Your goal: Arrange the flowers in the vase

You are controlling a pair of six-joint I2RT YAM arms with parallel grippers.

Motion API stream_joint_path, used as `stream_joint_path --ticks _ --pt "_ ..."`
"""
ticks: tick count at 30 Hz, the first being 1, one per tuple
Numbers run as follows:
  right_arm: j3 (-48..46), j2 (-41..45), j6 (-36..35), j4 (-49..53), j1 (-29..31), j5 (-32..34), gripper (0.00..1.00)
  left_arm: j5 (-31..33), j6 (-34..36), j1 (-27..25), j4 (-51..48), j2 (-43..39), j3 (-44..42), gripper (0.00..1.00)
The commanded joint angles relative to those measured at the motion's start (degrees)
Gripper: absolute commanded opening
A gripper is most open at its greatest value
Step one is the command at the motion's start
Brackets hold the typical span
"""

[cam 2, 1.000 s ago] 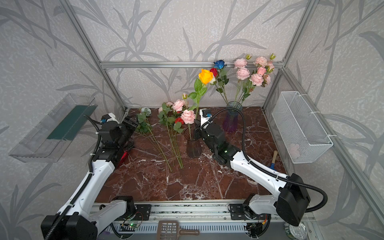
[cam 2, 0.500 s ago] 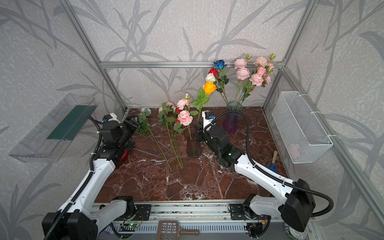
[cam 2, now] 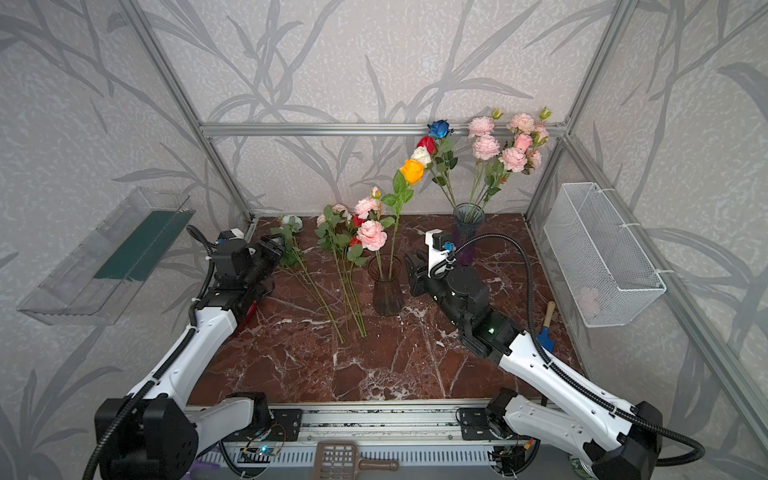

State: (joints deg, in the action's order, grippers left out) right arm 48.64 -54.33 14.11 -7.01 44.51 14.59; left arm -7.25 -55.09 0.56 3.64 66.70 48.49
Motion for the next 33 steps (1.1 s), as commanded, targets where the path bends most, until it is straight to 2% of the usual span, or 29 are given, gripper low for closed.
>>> stream_joint_path --ticks 1,5,10,14,21,28,33 --pt "-4.5 1.7 -5.0 -2.1 0.2 2.8 0.41 -1.0 0.1 0.4 -0.6 1.3 1.9 0.63" --pt "-8.8 0.0 -7.9 -10.3 -0.8 1.0 0.54 -2.2 1.4 0.4 -1.4 2.9 2.9 0.62" --pt "-10.6 -2.1 -1.2 -11.8 -3.8 -8.3 0.54 -3.4 2.4 0.4 -3.0 5.7 4.4 0.61" --pt "-15.5 -0.5 2.3 -16.6 -3.8 -5.6 0.54 -4.6 3.8 0.3 -5.2 7.7 6.3 0.60" --pt "-15.7 2.4 2.3 -14.4 -3.8 -0.6 0.54 -7.9 5.0 0.4 -5.6 11.6 8.0 0.60" --pt "-17.2 3.9 4.5 -13.9 -3.8 -0.8 0.54 -10.7 9.2 0.3 -13.4 19.9 13.9 0.48" --pt "-17.2 3.2 5.1 -13.3 -3.8 -0.5 0.53 -7.9 11.6 0.3 -19.0 25.4 17.0 0.44"
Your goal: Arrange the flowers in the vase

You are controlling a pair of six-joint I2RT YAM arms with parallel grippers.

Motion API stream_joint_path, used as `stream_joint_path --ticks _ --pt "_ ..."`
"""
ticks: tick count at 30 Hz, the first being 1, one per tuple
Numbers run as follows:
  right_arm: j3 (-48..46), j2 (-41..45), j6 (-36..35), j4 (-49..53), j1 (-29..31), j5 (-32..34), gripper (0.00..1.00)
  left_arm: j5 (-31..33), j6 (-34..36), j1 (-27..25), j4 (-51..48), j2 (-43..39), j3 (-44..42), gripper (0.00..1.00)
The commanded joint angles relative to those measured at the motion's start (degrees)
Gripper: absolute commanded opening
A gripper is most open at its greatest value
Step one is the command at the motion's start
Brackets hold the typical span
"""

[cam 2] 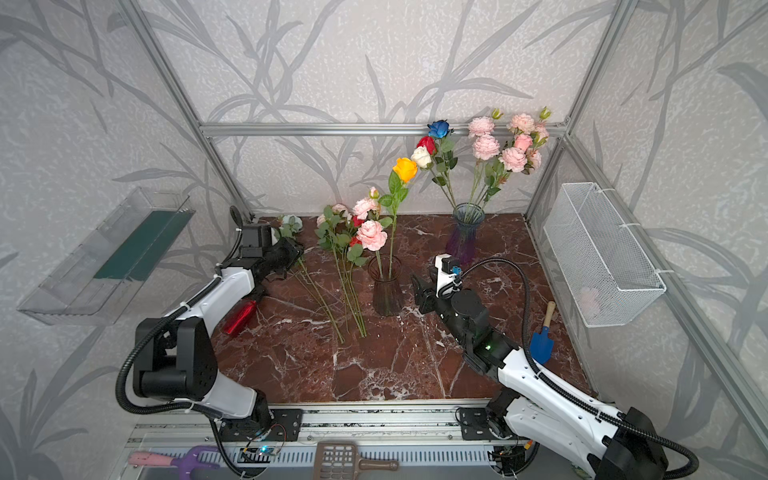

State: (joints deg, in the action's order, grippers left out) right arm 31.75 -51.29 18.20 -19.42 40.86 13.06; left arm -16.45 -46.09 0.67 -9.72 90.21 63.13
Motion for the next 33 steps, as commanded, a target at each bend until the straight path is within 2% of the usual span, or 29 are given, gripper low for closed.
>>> stream_joint_path --ticks 1,11,20,27,30,33 --pt "-0.4 0.1 1.2 -1.1 -0.2 0.9 0.53 2.0 3.3 0.2 -6.9 3.2 3.0 0.44" --pt "-1.0 0.2 2.1 -1.5 -0.2 1.7 0.53 4.0 8.2 0.2 -15.3 15.4 9.9 0.44" --pt "-1.7 1.3 2.9 -1.9 -0.2 2.6 0.53 4.5 9.5 0.2 -14.3 19.1 10.2 0.40" --pt "-2.0 2.0 3.5 -2.0 -0.1 2.7 0.53 3.8 11.2 0.1 -13.5 22.9 11.4 0.21" --pt "-2.0 2.1 3.7 -2.1 -0.2 2.5 0.53 3.5 11.8 0.1 -12.9 22.1 11.2 0.09" --pt "-2.1 2.4 3.8 -2.1 -0.2 2.5 0.53 2.4 12.0 0.2 -10.6 19.0 10.1 0.04"
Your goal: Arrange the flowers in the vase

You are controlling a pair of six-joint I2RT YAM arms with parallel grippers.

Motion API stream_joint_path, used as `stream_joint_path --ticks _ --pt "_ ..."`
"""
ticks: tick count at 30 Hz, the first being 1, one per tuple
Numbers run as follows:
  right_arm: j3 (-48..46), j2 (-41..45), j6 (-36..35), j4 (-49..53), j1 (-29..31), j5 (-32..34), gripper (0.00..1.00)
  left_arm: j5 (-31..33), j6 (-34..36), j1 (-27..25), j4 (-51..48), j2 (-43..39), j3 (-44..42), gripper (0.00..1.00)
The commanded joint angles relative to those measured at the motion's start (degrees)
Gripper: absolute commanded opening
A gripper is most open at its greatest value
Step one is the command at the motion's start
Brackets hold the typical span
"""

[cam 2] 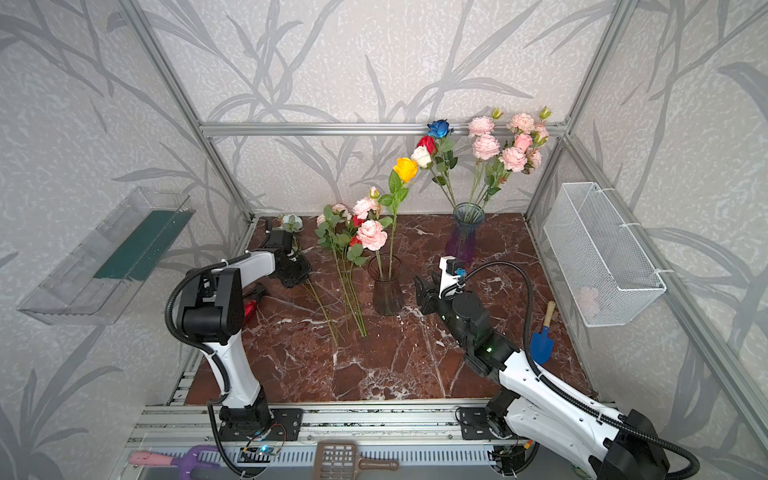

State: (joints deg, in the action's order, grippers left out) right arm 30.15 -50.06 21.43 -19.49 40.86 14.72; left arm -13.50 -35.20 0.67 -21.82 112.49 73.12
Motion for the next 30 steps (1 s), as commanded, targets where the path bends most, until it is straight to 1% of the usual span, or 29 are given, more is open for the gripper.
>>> stream_joint_path --ticks 1,6,9,14,17,22,26,30 --pt "-0.5 1.3 0.7 -2.0 -0.2 0.9 0.53 -1.4 1.1 0.2 2.5 -4.6 -0.5 0.03" --pt "-0.6 2.3 1.1 -2.0 -0.2 0.6 0.53 -7.2 0.9 -0.2 9.0 -13.7 -3.6 0.00" --pt "-0.7 3.3 1.3 -1.7 -0.1 0.2 0.53 -10.5 0.1 -0.5 13.1 -18.9 -5.5 0.00" --pt "-0.7 3.9 1.7 -1.9 -0.2 -1.0 0.53 -13.0 0.5 -2.0 16.2 -25.9 -7.1 0.00" --pt "-0.2 3.6 1.8 -1.6 -0.2 -1.6 0.52 -12.4 3.1 -4.1 18.4 -30.4 -8.9 0.00" --pt "-0.5 4.8 2.3 -1.4 -0.2 -2.2 0.52 -7.3 8.6 -9.0 24.6 -38.7 -14.6 0.00" --pt "-0.3 4.4 2.1 -1.6 -0.2 -3.7 0.52 -3.9 12.2 -12.7 26.4 -44.6 -16.9 0.00" --pt "0.5 3.7 1.1 -1.6 -0.2 -6.9 0.53 -5.3 12.1 -13.8 27.0 -48.7 -16.8 0.00"
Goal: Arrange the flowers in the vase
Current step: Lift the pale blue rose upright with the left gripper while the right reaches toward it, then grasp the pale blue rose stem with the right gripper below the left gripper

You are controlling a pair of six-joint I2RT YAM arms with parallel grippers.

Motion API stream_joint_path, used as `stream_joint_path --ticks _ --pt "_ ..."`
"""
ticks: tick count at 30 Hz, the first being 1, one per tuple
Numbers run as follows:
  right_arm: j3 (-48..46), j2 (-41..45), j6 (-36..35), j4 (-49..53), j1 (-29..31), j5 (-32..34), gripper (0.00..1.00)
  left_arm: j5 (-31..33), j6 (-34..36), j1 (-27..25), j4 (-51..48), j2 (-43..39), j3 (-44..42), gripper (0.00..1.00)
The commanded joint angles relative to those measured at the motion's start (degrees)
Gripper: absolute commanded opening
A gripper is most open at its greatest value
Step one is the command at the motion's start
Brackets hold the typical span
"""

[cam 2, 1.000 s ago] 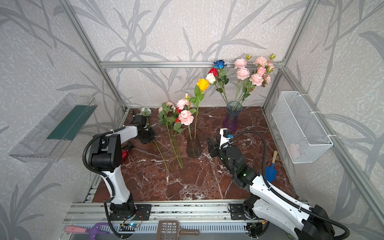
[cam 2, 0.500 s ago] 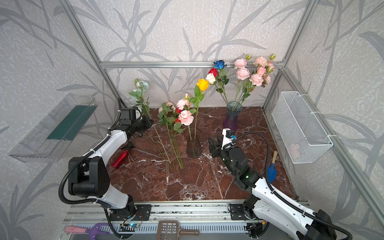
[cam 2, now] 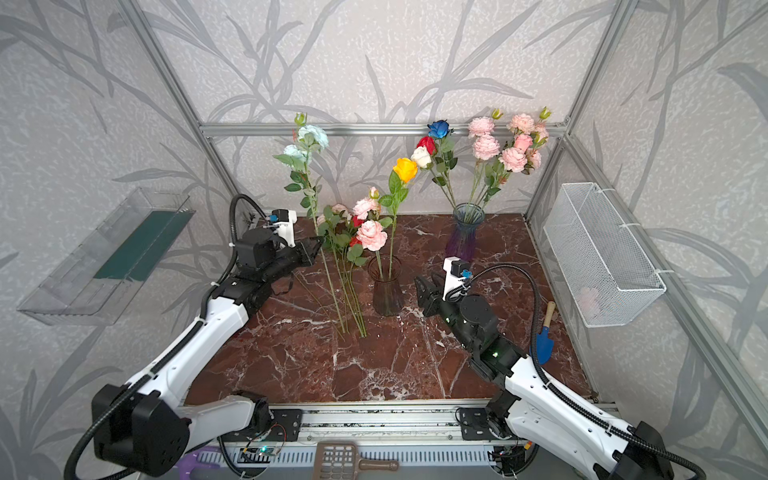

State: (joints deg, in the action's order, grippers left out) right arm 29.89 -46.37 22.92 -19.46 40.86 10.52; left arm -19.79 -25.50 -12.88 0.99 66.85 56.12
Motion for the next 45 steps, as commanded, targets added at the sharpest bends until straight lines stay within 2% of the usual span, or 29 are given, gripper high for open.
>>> stream_joint_path --ticks 1,7,11,15,18,21,26,38,40,42,43,45 --pt "1.0 0.0 -0.7 -1.6 -0.2 -3.5 0.53 0.1 2.0 -0.4 4.7 -3.7 0.1 0.00" --pt "3.8 -0.1 -4.0 -0.7 0.2 -11.6 0.51 -4.1 -1.6 -0.5 7.4 -5.8 -0.4 0.00" --pt "10.1 -0.3 -8.1 7.2 4.1 -14.7 0.49 -6.6 -2.9 -0.9 8.9 -5.5 -0.6 0.00" --pt "17.7 -4.4 -15.9 13.4 13.2 -11.3 0.52 -9.4 -3.7 -2.0 9.7 -5.2 -0.2 0.00" --pt "22.3 -8.9 -18.7 14.8 17.2 -8.2 0.55 -11.1 -4.3 -2.9 10.3 -5.4 0.0 0.00" --pt "27.8 -14.1 -19.2 17.8 17.4 -8.7 0.57 -12.9 -5.1 -3.2 11.3 -6.2 0.1 0.00" --pt "36.1 -22.4 -18.5 22.0 17.4 -5.4 0.58 -16.7 -5.9 -3.7 13.0 -7.6 0.4 0.00" --pt "48.0 -34.2 -17.2 23.0 17.4 -4.1 0.59 -18.4 -4.4 -6.5 14.8 -10.6 -0.8 0.00" --pt "48.9 -35.2 -16.9 22.7 17.5 -4.1 0.56 -18.8 -4.7 -6.7 15.5 -10.7 -1.1 0.00" --pt "49.8 -36.0 -16.8 22.2 17.4 -4.4 0.48 -19.3 -5.6 -6.7 16.5 -10.7 -1.3 0.00" --pt "50.0 -36.1 -16.8 22.0 17.4 -4.5 0.43 -19.6 -5.9 -6.7 17.1 -10.5 -1.4 0.00" --pt "50.0 -36.3 -16.7 21.0 17.4 -4.6 0.28 -20.1 -6.6 -6.7 18.1 -10.3 -1.5 0.00"
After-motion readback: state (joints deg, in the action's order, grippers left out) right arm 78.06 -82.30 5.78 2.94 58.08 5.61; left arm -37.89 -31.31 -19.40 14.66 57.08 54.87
